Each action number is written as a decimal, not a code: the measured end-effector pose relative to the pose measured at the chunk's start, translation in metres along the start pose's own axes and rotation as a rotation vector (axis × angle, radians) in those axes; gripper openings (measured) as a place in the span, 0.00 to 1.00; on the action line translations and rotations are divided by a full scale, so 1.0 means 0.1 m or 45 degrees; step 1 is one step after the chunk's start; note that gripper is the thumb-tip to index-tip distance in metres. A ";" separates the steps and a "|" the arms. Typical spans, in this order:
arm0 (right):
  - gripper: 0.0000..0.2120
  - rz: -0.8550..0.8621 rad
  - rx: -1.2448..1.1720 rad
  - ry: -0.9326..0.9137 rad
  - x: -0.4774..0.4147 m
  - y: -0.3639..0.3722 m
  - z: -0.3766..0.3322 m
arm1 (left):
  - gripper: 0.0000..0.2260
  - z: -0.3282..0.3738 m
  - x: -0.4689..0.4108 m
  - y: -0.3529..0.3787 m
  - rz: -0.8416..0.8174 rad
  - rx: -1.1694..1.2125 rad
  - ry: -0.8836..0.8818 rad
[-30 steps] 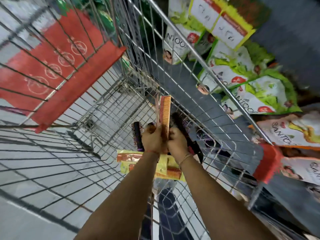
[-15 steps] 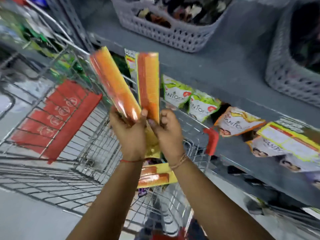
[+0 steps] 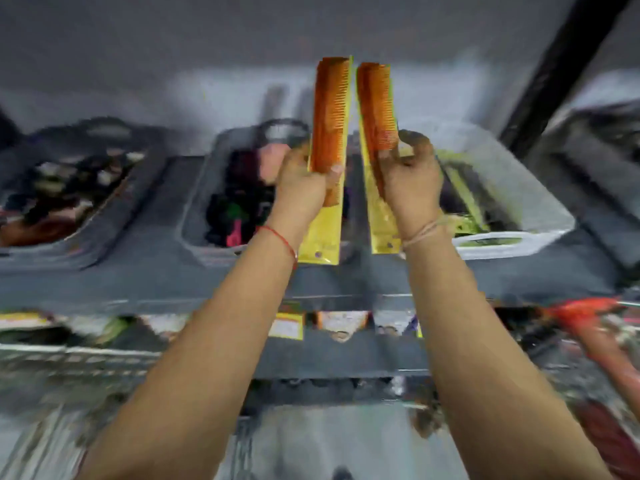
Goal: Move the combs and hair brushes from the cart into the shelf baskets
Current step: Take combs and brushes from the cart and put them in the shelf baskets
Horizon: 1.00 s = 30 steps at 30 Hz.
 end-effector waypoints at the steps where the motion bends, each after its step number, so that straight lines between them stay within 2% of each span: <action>1: 0.16 0.062 0.093 0.053 -0.22 -0.23 0.08 | 0.14 0.05 -0.10 0.30 -0.063 -0.018 -0.027; 4: 0.17 0.138 0.188 0.206 -0.71 -0.69 0.38 | 0.14 0.07 -0.32 1.08 -0.173 -0.145 -0.099; 7: 0.17 0.026 0.351 0.342 -0.91 -0.89 0.66 | 0.15 -0.10 -0.39 1.57 -0.185 -0.404 -0.221; 10: 0.17 -0.182 0.619 0.383 -0.91 -0.89 0.83 | 0.16 -0.35 -0.38 1.72 -0.171 -0.719 -0.278; 14: 0.19 -0.171 0.717 0.412 -0.92 -0.86 0.91 | 0.14 -0.47 -0.42 1.71 -0.067 -1.037 -0.264; 19: 0.16 -0.113 0.874 0.453 -0.84 -0.88 0.95 | 0.17 -0.51 -0.42 1.66 -0.033 -1.069 -0.255; 21: 0.16 -0.063 0.966 0.353 -0.83 -0.86 0.85 | 0.17 -0.40 -0.37 1.60 0.015 -1.033 -0.158; 23: 0.16 0.022 0.958 0.177 -0.82 -0.77 0.65 | 0.18 -0.08 -0.31 1.47 0.070 -0.976 0.125; 25: 0.16 0.050 0.771 -0.034 -0.70 -0.51 0.36 | 0.18 0.23 -0.19 1.11 0.182 -0.809 0.404; 27: 0.15 0.032 0.503 -0.243 -0.44 -0.11 0.01 | 0.19 0.38 -0.05 0.53 0.391 -0.550 0.562; 30: 0.11 -0.174 0.150 -0.477 0.37 0.81 -0.42 | 0.20 0.06 0.25 -0.83 0.791 -0.386 0.527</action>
Point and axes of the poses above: each hand's wrist, its own x-axis away from the middle knuckle, its own y-axis out of the palm, z = x × y, the point moved 7 cm from there along -x, towards the middle knuckle, and after that the axes turned 9 degrees about -x, right-handed, at the moved point
